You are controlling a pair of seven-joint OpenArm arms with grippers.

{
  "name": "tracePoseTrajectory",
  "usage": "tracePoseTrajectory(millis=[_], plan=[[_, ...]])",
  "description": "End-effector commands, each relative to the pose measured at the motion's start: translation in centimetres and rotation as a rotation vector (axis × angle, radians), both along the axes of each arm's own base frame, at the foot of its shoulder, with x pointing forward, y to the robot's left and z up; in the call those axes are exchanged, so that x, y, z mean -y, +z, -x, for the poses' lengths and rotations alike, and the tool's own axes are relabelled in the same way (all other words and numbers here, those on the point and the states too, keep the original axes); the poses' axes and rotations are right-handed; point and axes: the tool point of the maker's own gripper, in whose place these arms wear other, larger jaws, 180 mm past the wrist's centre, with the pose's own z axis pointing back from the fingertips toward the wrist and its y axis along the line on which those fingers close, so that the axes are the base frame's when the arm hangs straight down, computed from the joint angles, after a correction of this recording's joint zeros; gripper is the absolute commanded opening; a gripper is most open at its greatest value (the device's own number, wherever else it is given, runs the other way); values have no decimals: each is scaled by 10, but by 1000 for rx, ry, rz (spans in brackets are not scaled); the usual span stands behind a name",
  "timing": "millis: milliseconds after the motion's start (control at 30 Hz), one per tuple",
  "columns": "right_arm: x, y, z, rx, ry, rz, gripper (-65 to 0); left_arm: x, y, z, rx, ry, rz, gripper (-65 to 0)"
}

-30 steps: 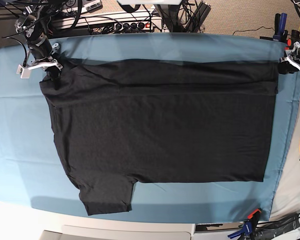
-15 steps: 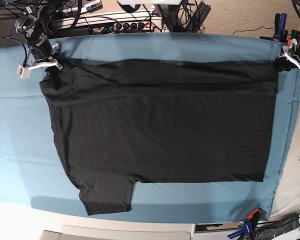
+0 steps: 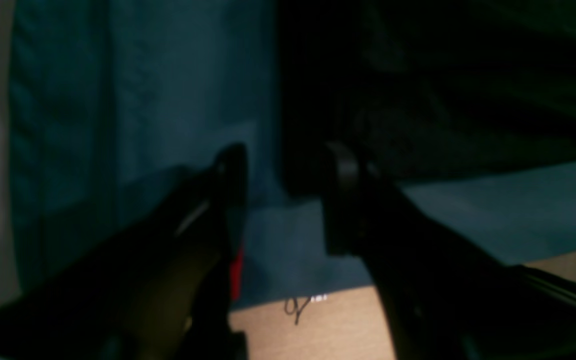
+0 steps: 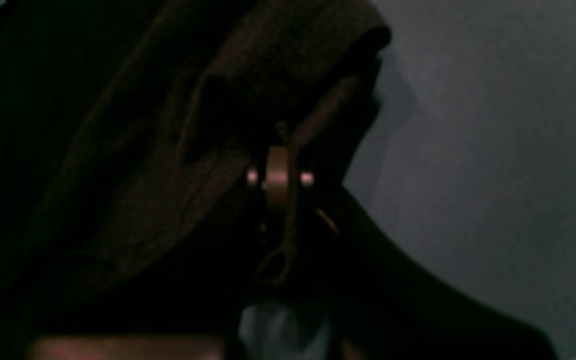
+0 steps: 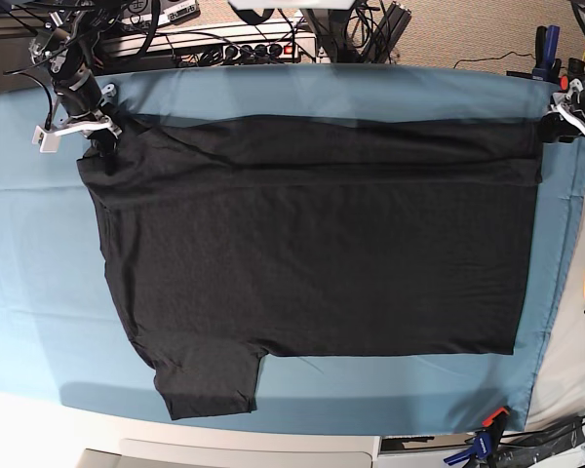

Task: Fold the T-shirt properly
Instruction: 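Hold both corners of the folded edge with both grippers, then pull the shirt by its folded edge toward the robot with both grippers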

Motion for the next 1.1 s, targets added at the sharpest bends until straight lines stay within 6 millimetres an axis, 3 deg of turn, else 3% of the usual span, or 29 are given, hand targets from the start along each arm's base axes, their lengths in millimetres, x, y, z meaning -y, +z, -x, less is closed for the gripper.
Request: tracePoseTrajectory(millis=[0,200,433,633,867,1067], plan=[[-1,-1,3,-23,21,6,-650,0,-10,16,-93,-41,-29,-387],[-1,-1,3,-24,21,6,-650,29,-34,13,-171,-134,-57,-388],[-1,-1,4,-27,21,7,-650,38,-31,-9,-145,-162,-65,-394],[-1,-2,4,-28,21,7,-650,37,-31,-9,-152,-151,-67,-650],[-5,2,2,-14,59,21,-650,34,-32,-8,-163,-123,-67,-650],[-8,21,10,-2,113,91,-650,36,-28,-2,-162,-114,-26,-650]])
